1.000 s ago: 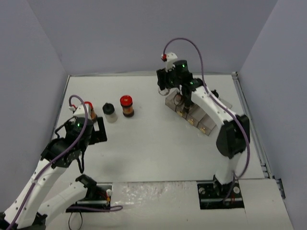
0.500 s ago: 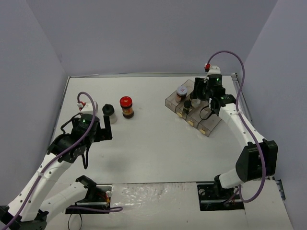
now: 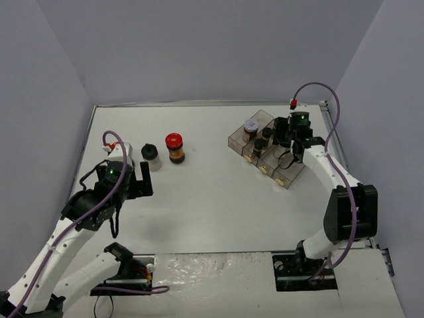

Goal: Organize the condiment bottles

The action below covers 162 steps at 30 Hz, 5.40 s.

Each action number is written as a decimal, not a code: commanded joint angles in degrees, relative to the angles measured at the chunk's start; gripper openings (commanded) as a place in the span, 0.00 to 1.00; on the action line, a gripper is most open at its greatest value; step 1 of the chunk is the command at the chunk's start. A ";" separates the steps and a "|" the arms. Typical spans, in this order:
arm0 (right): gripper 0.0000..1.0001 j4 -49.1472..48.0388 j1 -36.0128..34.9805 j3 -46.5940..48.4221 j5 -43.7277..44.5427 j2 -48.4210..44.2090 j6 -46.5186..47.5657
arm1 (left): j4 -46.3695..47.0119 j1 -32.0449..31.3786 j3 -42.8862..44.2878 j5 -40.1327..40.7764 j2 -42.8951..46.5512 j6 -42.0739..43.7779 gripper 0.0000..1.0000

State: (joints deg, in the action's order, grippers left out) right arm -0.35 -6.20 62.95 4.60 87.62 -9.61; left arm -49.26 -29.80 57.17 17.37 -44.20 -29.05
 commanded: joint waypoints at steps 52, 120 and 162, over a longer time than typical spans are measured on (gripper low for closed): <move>1.00 -3.94 -0.85 -4.51 -3.02 -20.30 -6.23 | 11.80 1.73 2.58 0.30 -12.40 -2.30 0.97; 1.00 5.89 -2.24 -9.69 -19.97 -40.56 -1.91 | 21.77 -13.79 29.14 -9.20 -52.25 5.18 0.02; 1.00 3.25 -26.62 -1.42 -20.24 -15.68 11.76 | 3.35 -5.93 6.61 3.15 -7.09 -1.93 0.97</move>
State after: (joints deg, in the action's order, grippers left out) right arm 8.61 -28.18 59.32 -19.21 67.61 -0.87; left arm -39.86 -40.13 67.66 18.08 -56.03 -28.12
